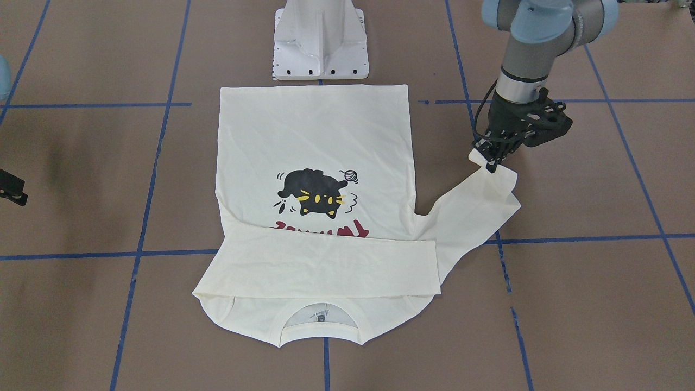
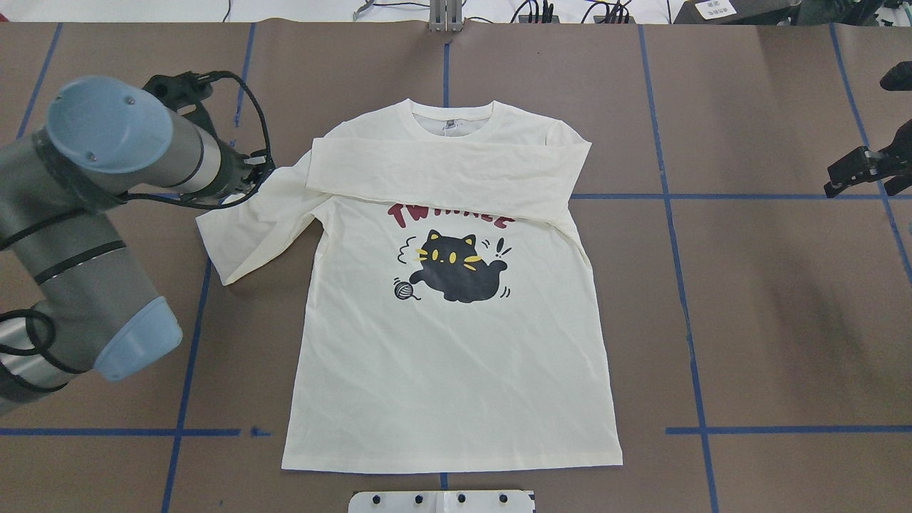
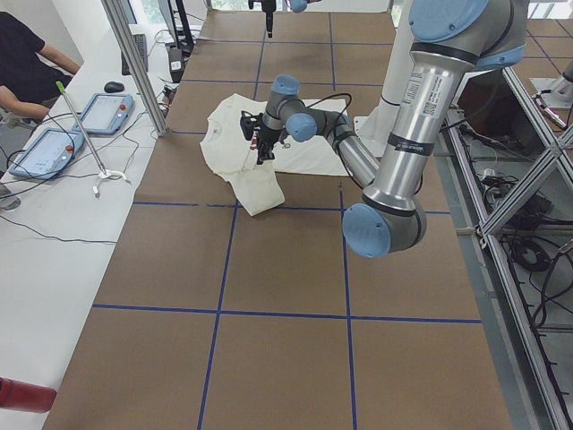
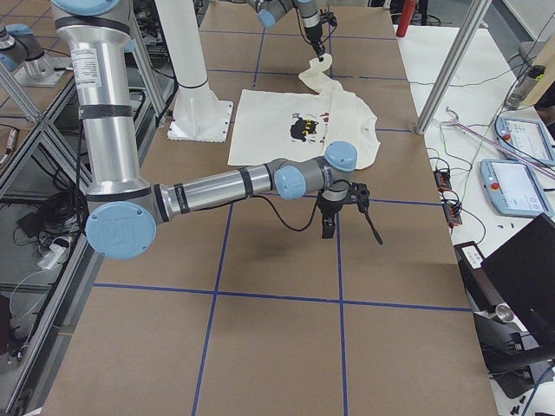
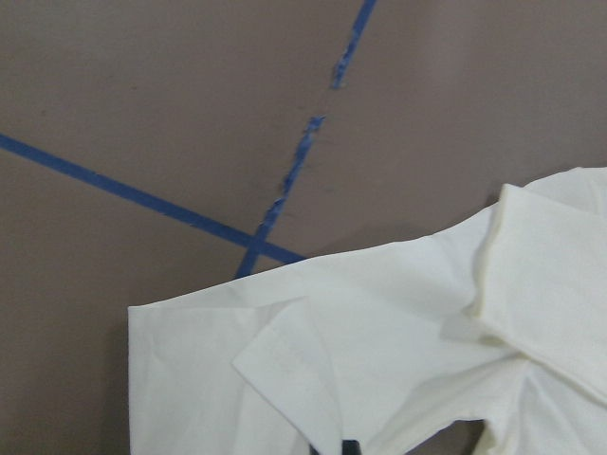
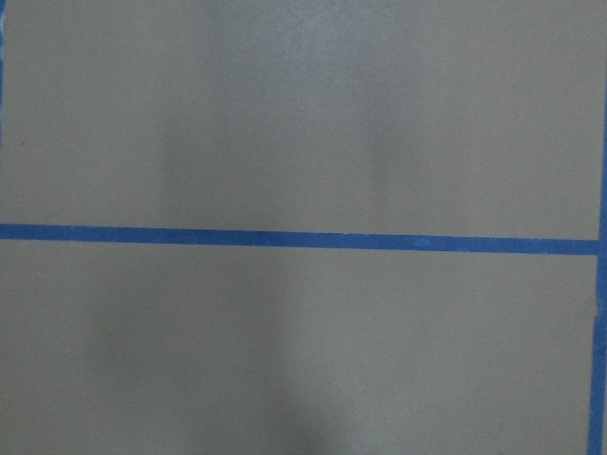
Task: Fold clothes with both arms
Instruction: 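Carry the grasped sleeve across the shirt toward the collar with the left gripper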
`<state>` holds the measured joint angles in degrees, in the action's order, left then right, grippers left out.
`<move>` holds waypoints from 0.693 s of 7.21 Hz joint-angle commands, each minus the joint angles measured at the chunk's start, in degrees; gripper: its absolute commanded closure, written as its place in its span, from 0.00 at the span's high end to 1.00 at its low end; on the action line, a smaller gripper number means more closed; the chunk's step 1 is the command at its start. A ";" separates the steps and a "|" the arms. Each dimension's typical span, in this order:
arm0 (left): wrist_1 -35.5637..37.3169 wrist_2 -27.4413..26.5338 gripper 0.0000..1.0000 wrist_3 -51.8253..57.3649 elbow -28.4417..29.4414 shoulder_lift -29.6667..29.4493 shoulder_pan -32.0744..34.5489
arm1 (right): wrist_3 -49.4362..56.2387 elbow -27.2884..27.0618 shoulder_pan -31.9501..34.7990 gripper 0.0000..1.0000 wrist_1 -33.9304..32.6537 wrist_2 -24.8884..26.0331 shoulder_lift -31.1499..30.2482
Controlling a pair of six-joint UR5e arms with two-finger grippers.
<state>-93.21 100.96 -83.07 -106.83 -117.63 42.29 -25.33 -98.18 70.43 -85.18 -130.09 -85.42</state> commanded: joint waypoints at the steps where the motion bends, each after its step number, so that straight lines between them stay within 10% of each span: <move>1: -1.88 1.78 0.00 -1.39 9.76 -13.18 0.78 | -0.25 0.44 0.76 1.00 2.12 0.10 -1.85; 5: -23.57 4.42 0.00 -15.17 38.29 -34.37 -0.53 | -1.04 0.36 0.85 1.00 2.21 0.10 -2.21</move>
<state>-111.95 105.23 -95.20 -77.04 -145.50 42.57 -26.16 -97.75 71.27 -82.98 -129.93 -87.54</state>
